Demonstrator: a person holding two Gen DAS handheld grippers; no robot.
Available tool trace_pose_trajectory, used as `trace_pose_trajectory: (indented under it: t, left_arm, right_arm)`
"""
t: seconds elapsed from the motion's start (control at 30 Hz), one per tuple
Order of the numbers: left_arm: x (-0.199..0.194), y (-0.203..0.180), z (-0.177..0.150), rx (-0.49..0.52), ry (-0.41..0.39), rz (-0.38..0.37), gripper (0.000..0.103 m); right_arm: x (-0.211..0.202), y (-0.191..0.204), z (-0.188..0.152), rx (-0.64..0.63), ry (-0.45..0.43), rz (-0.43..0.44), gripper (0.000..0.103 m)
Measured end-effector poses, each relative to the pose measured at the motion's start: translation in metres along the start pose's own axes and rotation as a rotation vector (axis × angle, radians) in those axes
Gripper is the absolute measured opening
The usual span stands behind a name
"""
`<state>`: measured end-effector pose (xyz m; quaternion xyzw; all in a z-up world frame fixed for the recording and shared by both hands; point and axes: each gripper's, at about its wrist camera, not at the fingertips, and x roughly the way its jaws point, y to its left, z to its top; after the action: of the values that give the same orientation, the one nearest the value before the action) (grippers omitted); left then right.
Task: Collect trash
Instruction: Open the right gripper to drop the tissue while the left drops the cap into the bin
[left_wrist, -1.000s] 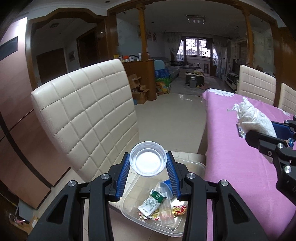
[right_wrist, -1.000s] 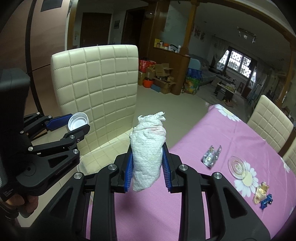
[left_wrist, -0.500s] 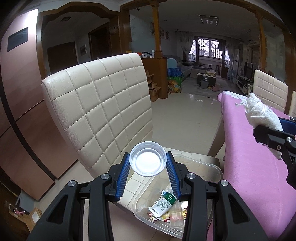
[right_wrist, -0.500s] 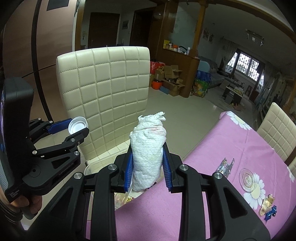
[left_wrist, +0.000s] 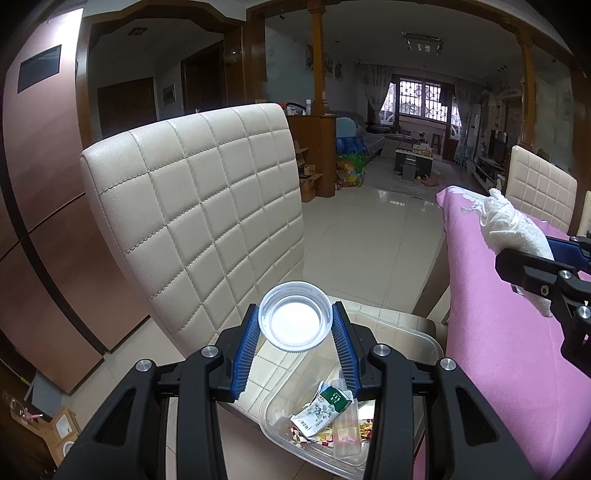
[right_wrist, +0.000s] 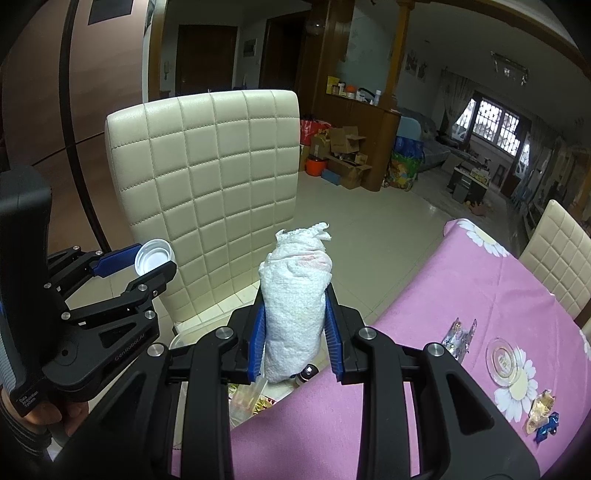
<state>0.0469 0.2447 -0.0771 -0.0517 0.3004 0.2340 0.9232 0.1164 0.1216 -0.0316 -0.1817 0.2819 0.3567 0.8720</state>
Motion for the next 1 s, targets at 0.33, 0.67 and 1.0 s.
trace_pose_trajectory:
  t: [0.33, 0.67, 1.0]
  left_arm:
    - [0.001, 0.0039, 0.0007, -0.01, 0.006, 0.001, 0.039]
    - [0.001, 0.0052, 0.0004, -0.01, 0.005, 0.0, 0.039]
    - [-0.005, 0.0061, 0.0015, -0.01, -0.006, -0.003, 0.039]
  right_arm:
    - [-0.0031, -0.0013, -0.0028, -0.001, -0.004, 0.006, 0.03]
    - [-0.0038, -0.0033, -0.0029, 0.002, -0.004, 0.007, 0.03]
    - [-0.0081, -0.0029, -0.002, 0.004, -0.044, -0.018, 0.068]
